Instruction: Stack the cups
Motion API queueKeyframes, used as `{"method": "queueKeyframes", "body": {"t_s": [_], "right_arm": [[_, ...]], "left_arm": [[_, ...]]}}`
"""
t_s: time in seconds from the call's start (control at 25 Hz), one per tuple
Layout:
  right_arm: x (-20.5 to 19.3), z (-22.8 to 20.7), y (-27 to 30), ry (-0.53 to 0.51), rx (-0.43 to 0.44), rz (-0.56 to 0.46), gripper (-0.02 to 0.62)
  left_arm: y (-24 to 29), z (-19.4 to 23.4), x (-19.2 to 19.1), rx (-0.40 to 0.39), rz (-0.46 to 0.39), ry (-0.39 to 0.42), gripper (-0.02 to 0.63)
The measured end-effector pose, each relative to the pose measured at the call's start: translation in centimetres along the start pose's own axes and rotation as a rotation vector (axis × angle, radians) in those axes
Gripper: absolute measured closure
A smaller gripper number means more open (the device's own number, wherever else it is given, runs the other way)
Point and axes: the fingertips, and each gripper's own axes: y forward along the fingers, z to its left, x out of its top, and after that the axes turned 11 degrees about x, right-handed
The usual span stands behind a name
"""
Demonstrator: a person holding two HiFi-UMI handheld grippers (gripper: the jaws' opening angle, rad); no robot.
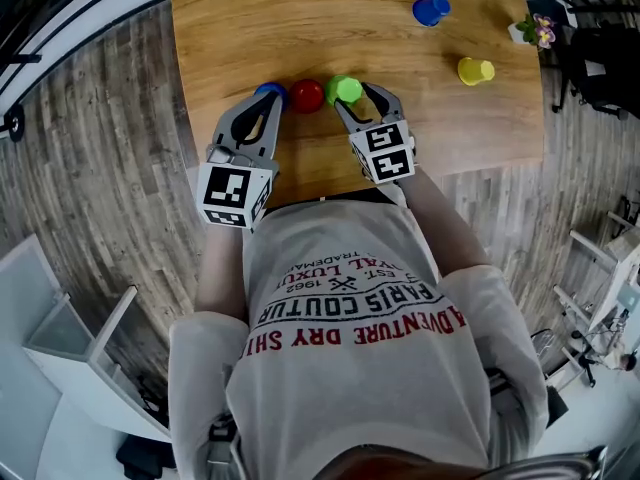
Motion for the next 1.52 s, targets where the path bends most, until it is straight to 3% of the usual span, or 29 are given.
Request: {"method": "queueKeyframes", "body": {"t_s": [0.12,0.48,0.68,1.04,1.24,1.52], "right_arm": [[0.6,-0.2,-0.8,0.044,-0.009,-0.022,0.303],[5.7,-1.6,-4.4,0.068,-0.025,-0.194,0.298],[9.3,-4.3,-3.8,0.042,0.017,-0.225,0.298],[15.5,-9.1,1.4,-0.083,0.140,-0.154,0.298],[16.8,-9.9,5.9,-0.119,0.226,-0.113,0.298],[18.3,-11.9,11.7,-0.140,0.237,-0.096,0.298]], "left_arm": [[0.2,-0.1,0.5,-0.029,-0.011,0.008,0.589],[1.4,-0.8,2.1,-0.066,-0.030,0.048,0.589],[2.6,-0.2,2.6,-0.003,-0.021,0.045,0.589],[5.1,2.1,3.4,0.149,-0.001,-0.030,0.589],[6.9,2.8,3.5,0.226,0.014,-0.061,0.589],[8.8,4.1,3.2,0.291,0.034,-0.065,0.589]]}}
